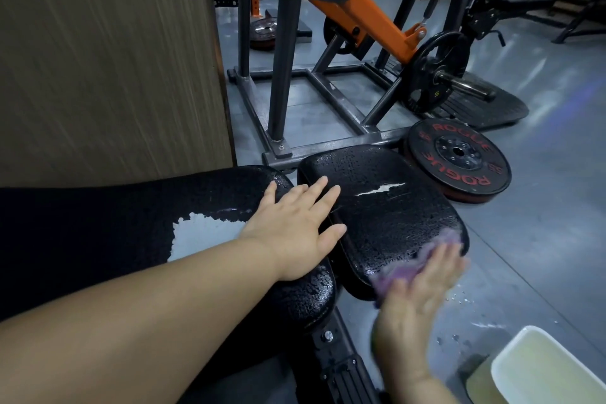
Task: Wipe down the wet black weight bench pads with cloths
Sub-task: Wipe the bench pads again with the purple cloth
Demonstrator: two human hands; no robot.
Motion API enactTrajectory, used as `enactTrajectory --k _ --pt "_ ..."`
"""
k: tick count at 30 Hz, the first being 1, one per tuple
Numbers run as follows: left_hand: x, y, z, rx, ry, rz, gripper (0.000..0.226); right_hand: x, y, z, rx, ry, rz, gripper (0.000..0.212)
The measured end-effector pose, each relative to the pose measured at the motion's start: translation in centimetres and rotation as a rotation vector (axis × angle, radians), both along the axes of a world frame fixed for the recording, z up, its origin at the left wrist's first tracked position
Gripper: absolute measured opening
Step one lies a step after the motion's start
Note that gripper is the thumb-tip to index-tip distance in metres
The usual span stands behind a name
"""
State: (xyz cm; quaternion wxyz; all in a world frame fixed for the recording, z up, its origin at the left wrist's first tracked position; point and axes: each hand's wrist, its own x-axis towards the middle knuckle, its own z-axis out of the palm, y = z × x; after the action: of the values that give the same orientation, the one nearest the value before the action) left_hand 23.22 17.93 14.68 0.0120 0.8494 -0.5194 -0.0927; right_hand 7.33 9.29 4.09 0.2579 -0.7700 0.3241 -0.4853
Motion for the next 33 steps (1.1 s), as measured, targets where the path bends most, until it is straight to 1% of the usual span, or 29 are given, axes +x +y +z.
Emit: enactTrajectory --k 2,3,5,7,10,12,13,15,17,19,20,21,23,25,27,29,31,33 --pt "0.0 0.0 0.0 0.002 -0.008 0.001 0.063 0.1 1.6 -1.0 -0.141 0.077 0.051 0.066" --pt "0.0 -0.1 0.0 0.003 -0.009 0.001 0.063 0.1 1.6 -1.3 -0.181 0.089 0.065 0.067" --pt "0.0 -0.1 0.1 0.008 -0.010 0.003 0.063 -0.1 0.8 -1.1 -0.178 0.080 0.070 0.067" --pt "-0.1 -0.1 0.2 0.014 -0.008 0.007 0.063 -0.2 -0.8 -0.1 -0.080 0.058 0.041 0.067" --pt "-0.1 -0.1 0.2 0.013 -0.005 0.007 0.064 -0.1 -4.6 2.9 0.220 -0.032 -0.090 0.074" --pt "-0.1 -0.1 0.1 0.012 -0.001 0.007 0.064 -0.4 -7.4 4.5 0.398 -0.057 -0.101 0.066" --pt "-0.1 -0.1 0.1 0.013 -0.001 0.006 0.064 -0.6 -8.3 5.0 0.443 -0.054 -0.087 0.060" --pt "-0.1 -0.1 0.0 0.012 -0.003 0.004 0.064 -1.0 -8.5 5.5 0.482 -0.029 -0.088 0.058" --pt "0.0 -0.1 0.0 0.012 -0.002 0.003 0.064 -1.1 -7.0 4.5 0.503 -0.013 -0.125 0.069" --pt "0.0 -0.1 0.0 0.011 -0.001 0.004 0.064 -1.1 -4.0 2.8 0.429 0.033 -0.139 0.073" --pt "0.0 0.0 0.0 0.012 -0.002 0.004 0.064 -1.2 -2.4 1.9 0.372 0.046 -0.108 0.072" --pt "-0.1 -0.1 0.0 0.014 -0.003 0.002 0.064 -1.2 -0.9 1.3 0.360 0.030 -0.071 0.074" --pt "-0.1 0.0 0.1 0.016 -0.003 0.000 0.064 -0.9 0.9 1.3 0.447 -0.063 -0.023 0.083" --pt "-0.1 0.0 0.1 0.011 -0.005 -0.002 0.064 -0.6 0.4 2.3 0.454 -0.091 -0.042 0.087" --pt "0.0 -0.1 0.1 0.010 -0.009 -0.004 0.064 -0.5 -2.6 3.6 0.407 -0.074 -0.126 0.082" --pt "0.0 0.0 0.0 0.012 -0.013 -0.006 0.065 -0.3 -6.8 4.8 0.424 0.002 -0.146 0.071" --pt "0.0 -0.1 0.0 0.009 -0.013 -0.006 0.065 -0.1 -10.7 6.5 0.538 0.126 -0.080 0.050" --pt "0.0 -0.1 0.0 0.010 -0.008 -0.006 0.064 0.5 -12.7 8.9 0.673 0.273 0.032 0.035"
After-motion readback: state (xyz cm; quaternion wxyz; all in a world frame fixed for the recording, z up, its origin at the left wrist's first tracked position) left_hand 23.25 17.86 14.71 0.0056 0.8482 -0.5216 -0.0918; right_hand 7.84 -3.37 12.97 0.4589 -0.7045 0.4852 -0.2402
